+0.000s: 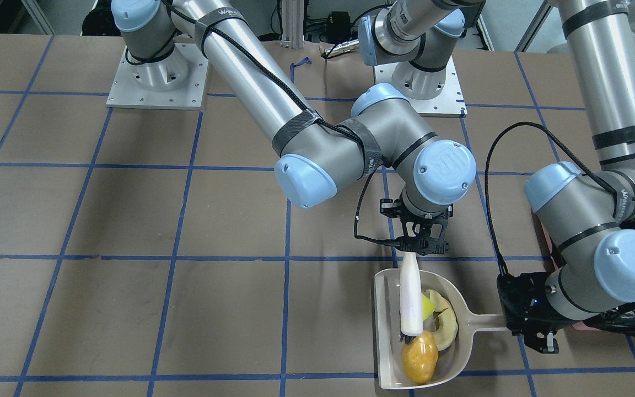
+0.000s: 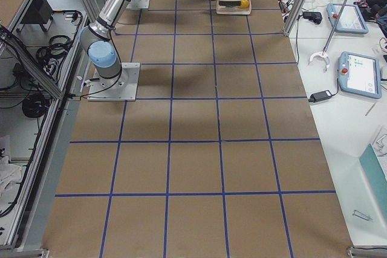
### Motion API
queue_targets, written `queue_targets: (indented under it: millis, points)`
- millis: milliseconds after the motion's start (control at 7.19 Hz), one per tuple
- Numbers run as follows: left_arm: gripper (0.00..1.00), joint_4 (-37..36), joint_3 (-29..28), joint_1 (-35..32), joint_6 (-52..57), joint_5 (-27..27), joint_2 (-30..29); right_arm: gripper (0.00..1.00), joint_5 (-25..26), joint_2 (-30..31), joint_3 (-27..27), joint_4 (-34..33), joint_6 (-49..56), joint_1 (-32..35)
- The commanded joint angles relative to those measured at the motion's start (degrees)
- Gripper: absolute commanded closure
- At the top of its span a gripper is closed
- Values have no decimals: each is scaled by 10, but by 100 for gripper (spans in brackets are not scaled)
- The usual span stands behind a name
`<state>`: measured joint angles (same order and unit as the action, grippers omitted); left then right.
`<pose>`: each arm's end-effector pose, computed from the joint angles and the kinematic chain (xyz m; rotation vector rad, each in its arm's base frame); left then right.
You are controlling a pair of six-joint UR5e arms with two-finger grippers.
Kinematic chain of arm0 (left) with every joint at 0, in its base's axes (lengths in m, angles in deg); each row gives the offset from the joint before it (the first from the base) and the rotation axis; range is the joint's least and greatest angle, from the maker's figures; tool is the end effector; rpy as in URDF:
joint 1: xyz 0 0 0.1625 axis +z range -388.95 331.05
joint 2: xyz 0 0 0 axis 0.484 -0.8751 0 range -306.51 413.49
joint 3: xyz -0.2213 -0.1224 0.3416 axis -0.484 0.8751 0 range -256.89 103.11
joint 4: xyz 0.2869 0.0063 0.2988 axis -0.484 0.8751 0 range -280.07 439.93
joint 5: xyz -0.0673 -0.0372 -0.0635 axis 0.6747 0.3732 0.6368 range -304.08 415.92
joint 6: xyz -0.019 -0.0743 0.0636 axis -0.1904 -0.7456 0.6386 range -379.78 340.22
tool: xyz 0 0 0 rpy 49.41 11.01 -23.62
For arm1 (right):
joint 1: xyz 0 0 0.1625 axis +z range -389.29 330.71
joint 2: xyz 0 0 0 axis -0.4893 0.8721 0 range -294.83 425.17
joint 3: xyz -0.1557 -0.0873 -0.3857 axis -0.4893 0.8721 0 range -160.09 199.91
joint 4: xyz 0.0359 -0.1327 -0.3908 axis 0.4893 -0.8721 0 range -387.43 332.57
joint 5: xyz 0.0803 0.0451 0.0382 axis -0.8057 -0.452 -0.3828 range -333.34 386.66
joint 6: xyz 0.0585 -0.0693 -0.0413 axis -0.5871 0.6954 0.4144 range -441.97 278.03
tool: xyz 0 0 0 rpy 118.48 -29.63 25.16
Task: Sweep and dump trash into bin
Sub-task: 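Sweep the yellow potato toy into the dustpan with the right gripper's brush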
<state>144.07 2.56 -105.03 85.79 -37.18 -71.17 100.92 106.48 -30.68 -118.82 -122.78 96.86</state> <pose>0.0448 -0.7126 0.2555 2.2135 2.1523 0.0484 0.5966 -0.5449 0.2711 0.1495 2.9797 0.4173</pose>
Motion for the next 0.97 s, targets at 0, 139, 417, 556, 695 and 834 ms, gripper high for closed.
queue_targets:
  millis: [0,139,417,556,695,834]
  points:
    - [79,1,0,1,1,4,1,100,32,23,-23,21,24,1]
    - [79,1,0,1,1,4,1,100,37,33,-44,21,28,-6]
    - [79,1,0,1,1,5,1,100,62,52,-70,25,33,-16]
    - [79,1,0,1,1,6,2,100,82,56,-71,37,34,-19]
    - [79,1,0,1,1,6,2,100,91,67,-71,69,41,-26]
    - [79,1,0,2,1,12,3,100,97,87,-73,95,47,-35]
